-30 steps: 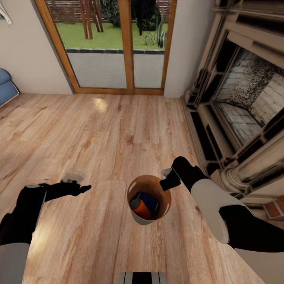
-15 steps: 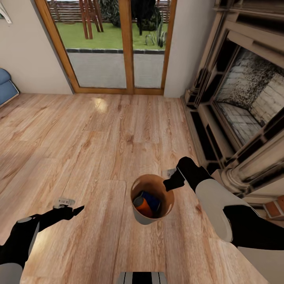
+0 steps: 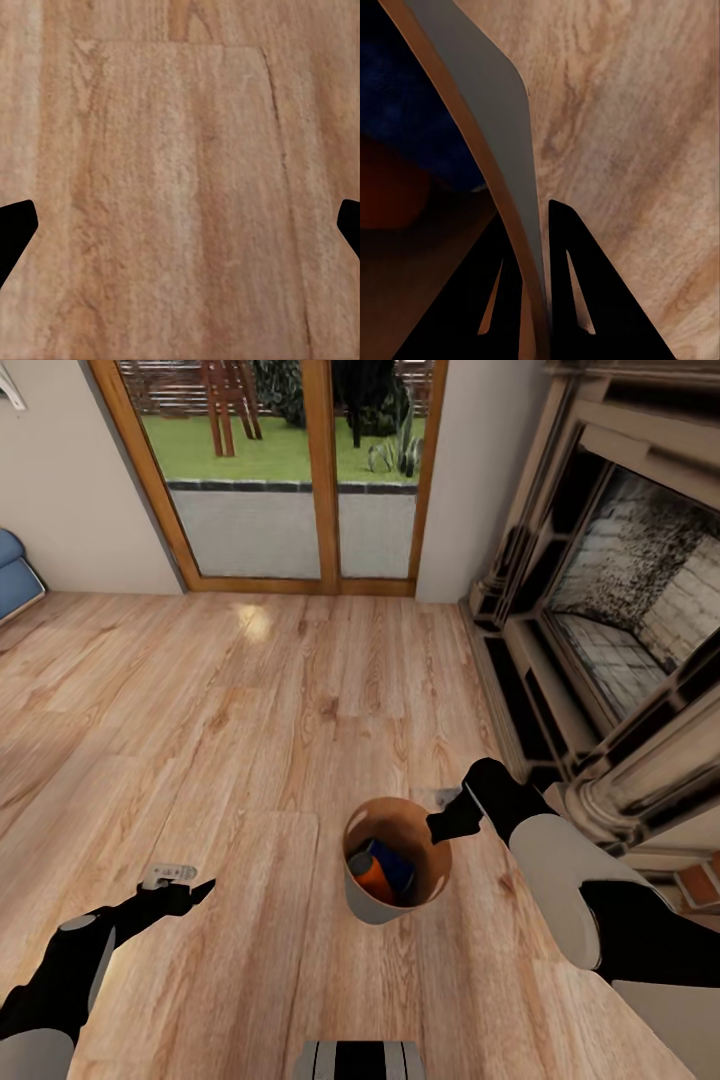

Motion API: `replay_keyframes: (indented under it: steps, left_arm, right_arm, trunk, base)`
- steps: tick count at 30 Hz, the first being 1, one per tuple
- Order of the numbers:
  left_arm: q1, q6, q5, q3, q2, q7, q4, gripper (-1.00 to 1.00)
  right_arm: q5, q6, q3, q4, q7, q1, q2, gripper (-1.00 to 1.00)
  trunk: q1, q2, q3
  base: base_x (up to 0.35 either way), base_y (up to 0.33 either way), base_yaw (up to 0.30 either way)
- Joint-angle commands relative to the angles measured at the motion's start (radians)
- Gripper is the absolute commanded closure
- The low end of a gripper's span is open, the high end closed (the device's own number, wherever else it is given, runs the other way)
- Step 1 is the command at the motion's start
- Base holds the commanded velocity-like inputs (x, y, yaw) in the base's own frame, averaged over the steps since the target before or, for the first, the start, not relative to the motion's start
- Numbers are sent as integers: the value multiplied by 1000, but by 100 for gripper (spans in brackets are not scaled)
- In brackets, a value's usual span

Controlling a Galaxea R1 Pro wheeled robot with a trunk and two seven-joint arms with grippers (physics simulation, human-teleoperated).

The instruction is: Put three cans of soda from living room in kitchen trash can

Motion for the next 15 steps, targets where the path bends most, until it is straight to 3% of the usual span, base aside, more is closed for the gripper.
replay_keyframes:
  steps: [1, 15]
  left_arm:
    - [0, -3, 0, 0, 0, 1, 0, -100]
    - [0, -13, -4, -1, -2, 2, 1, -100]
  right_arm:
    - [-33, 10, -5, 0, 5, 0, -2, 100]
    - [-32, 10, -7, 2, -4, 1, -9, 100]
  trunk:
    - [4, -7, -3]
    - [57, -105, -47]
  base:
    - [0, 0, 0]
    - [0, 0, 0]
